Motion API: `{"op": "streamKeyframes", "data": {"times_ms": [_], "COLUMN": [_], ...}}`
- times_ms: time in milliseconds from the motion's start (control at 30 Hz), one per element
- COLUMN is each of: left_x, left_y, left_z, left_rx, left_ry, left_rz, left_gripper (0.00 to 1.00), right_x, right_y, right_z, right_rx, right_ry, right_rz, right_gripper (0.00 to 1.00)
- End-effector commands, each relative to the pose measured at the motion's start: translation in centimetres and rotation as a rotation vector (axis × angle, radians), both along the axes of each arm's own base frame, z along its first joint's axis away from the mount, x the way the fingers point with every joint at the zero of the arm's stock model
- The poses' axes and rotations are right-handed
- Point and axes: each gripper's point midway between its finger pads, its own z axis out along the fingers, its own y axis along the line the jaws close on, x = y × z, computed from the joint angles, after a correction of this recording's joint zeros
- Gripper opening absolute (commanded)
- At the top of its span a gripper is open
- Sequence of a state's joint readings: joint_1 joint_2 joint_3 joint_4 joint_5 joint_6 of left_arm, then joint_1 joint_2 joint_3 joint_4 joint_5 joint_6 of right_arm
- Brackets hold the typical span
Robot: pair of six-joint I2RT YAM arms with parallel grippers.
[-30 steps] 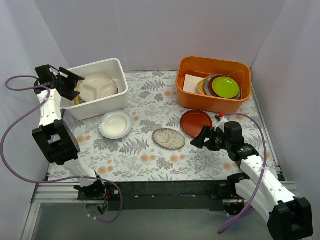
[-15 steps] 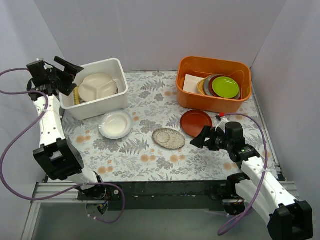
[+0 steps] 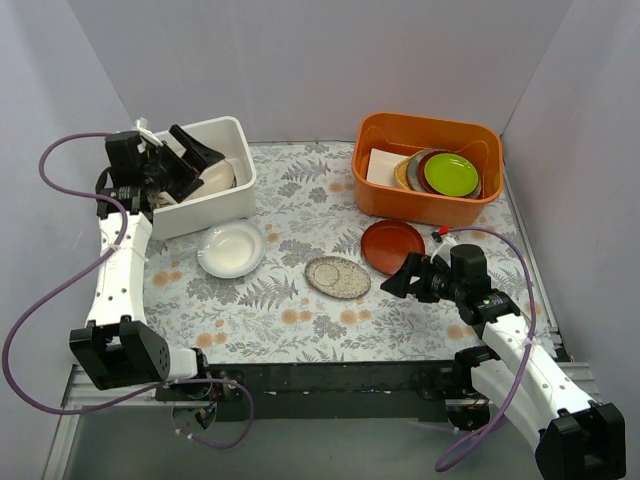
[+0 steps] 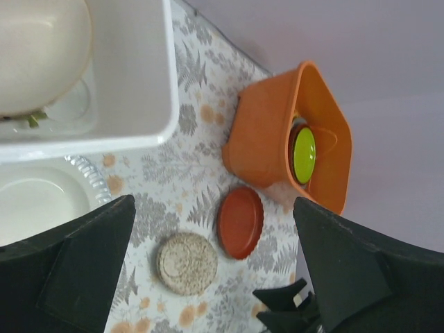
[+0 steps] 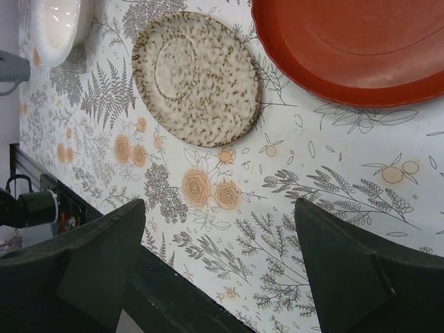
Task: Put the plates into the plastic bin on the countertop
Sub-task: Place the plate in the plastic bin, then pick up the plate at the center of the board.
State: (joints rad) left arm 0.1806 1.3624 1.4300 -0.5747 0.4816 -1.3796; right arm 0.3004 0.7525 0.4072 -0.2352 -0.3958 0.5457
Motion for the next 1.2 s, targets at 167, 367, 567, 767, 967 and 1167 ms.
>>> {"op": "streamKeyframes", "data": {"times_ms": [167,367,567,767,967,1167], "left_x": [-5.7,-7.9,-8.6,-8.5,-7.9,-6.9], "left_y": [-5.7,-12.0,-16.6,-21.4,-25.8,-28.1], "left_z": [-4.1,-7.5,-10.0,-12.6,-14.4,-16.0], "left_rx": [0.056,0.069,0.068,0.065,0.089,0.084], "left_ry": [0.057,0.117,0.17,0.243,0.275,0.297], "left_rz": [-0.133,-0.293,-0.372,-0.453,-0.521,-0.555], "left_gripper": [0.98,0.98,0.96,0.92,0.91,0.89], "right_x": [-0.2,-0.3,-0.3,-0.5,-0.4,-0.5], "right_y": [-0.3,-0.3,-0.4,-0.5,-0.7,-0.8], "right_z": [-1.0,-1.4,-1.5,-1.8,-1.9,-2.1], "right_rx": [-0.008,-0.008,-0.015,-0.023,-0.038,-0.043], "right_ry": [0.026,0.035,0.03,0.033,0.032,0.037], "right_rz": [-0.008,-0.01,-0.009,-0.008,-0.015,-0.015], "right_gripper": [0.94,0.94,0.94,0.94,0.95,0.95]}}
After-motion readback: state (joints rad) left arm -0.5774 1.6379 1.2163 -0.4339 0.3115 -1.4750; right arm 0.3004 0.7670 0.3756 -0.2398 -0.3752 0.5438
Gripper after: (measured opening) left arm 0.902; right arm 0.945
